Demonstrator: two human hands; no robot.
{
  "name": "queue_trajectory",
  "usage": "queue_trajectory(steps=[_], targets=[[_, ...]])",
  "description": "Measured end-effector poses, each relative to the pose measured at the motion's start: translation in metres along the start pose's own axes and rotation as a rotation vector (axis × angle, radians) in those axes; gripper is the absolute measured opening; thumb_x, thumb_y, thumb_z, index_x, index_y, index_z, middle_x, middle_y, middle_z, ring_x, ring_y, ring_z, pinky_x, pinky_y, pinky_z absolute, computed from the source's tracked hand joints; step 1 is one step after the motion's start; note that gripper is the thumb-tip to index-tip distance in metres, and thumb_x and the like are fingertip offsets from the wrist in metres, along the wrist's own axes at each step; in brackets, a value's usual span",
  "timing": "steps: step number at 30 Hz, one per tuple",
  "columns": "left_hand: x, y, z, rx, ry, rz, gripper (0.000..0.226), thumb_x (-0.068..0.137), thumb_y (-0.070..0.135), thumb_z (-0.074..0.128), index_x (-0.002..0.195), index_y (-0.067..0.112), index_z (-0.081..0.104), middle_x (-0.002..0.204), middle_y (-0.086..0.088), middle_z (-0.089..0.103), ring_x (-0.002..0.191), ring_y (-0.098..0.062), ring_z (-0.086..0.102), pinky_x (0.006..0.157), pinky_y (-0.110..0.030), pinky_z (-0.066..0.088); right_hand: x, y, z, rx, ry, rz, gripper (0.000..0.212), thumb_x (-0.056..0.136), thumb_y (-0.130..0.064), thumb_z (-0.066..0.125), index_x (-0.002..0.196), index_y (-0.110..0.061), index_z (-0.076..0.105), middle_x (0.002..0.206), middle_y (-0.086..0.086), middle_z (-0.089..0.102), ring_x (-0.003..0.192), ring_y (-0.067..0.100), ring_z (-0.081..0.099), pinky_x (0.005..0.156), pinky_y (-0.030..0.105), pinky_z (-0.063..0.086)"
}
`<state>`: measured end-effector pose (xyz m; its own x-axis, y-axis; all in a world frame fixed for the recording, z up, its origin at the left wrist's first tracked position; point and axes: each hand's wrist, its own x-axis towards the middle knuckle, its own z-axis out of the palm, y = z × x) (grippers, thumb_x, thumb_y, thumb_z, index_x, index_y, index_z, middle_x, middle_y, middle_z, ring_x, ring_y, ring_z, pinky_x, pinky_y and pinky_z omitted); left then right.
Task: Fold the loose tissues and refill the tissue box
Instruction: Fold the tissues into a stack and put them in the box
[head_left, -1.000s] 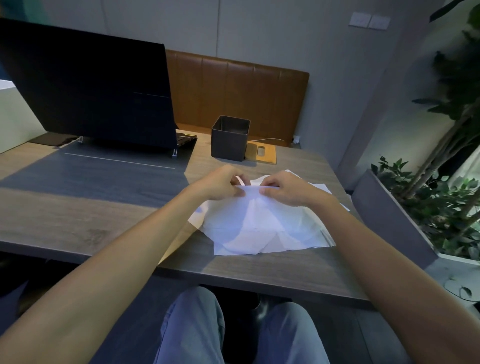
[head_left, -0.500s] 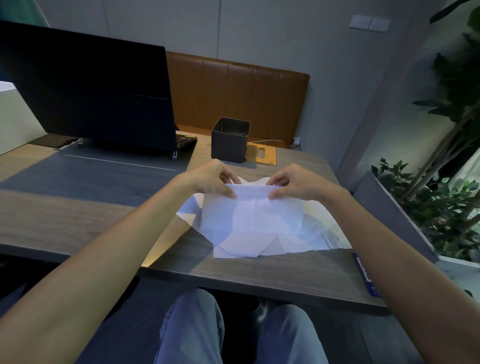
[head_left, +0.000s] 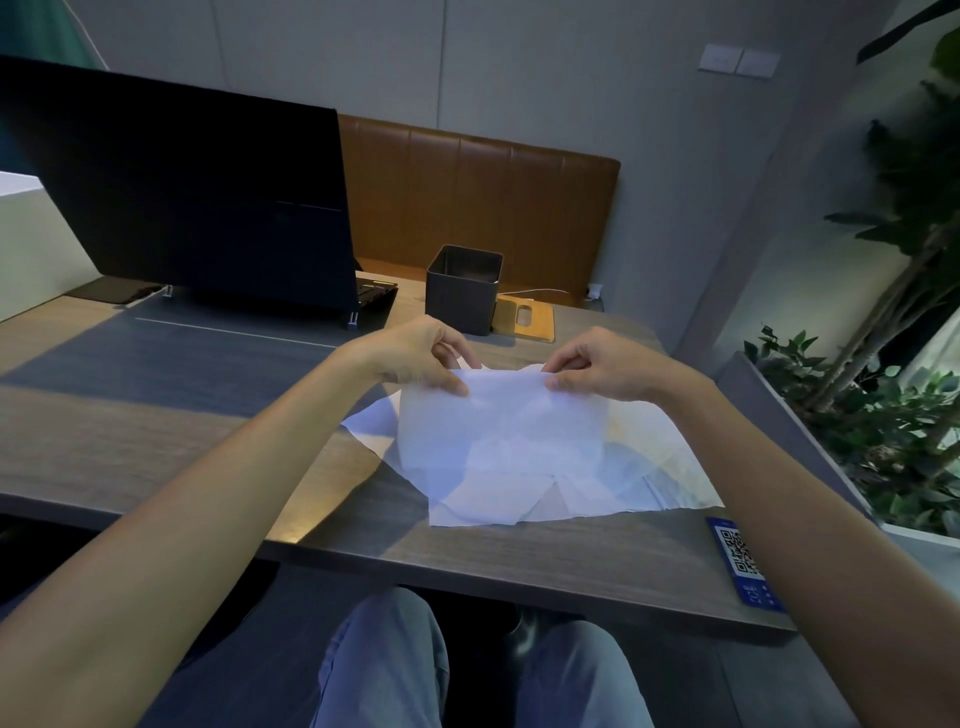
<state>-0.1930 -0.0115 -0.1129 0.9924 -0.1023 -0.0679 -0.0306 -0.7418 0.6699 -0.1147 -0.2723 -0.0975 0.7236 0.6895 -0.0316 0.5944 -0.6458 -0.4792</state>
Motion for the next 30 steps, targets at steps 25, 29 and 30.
queue_trajectory(steps=[25,29,30], targets=[[-0.004,-0.032,0.002,-0.012,0.132,-0.116,0.010,0.097,0.017,0.065,0.097,0.021,0.074,0.094,0.004,0.070,0.087,-0.016,0.069,0.061,-0.021,0.057,-0.002,0.036,0.009,-0.060,0.030,0.179,0.018,0.098,-0.024,0.064,0.108,-0.016,0.076,0.092,-0.003,0.072,0.070,0.014,0.066,0.057,0.013,0.050],[-0.002,-0.042,0.004,-0.015,0.174,-0.091,0.015,0.096,0.015,0.067,0.107,0.019,0.077,0.103,0.003,0.070,0.093,-0.016,0.067,0.064,-0.022,0.057,0.000,0.043,0.011,-0.057,0.048,0.197,0.016,0.097,-0.024,0.065,0.107,-0.017,0.076,0.089,-0.003,0.073,0.071,0.014,0.068,0.059,0.015,0.052],[-0.002,-0.044,0.006,-0.020,0.177,-0.088,0.016,0.096,0.014,0.067,0.108,0.020,0.077,0.105,0.003,0.070,0.094,-0.015,0.067,0.065,-0.022,0.057,0.002,0.043,0.012,-0.055,0.053,0.199,0.015,0.097,-0.024,0.065,0.106,-0.017,0.076,0.089,-0.002,0.073,0.072,0.014,0.068,0.061,0.016,0.052]])
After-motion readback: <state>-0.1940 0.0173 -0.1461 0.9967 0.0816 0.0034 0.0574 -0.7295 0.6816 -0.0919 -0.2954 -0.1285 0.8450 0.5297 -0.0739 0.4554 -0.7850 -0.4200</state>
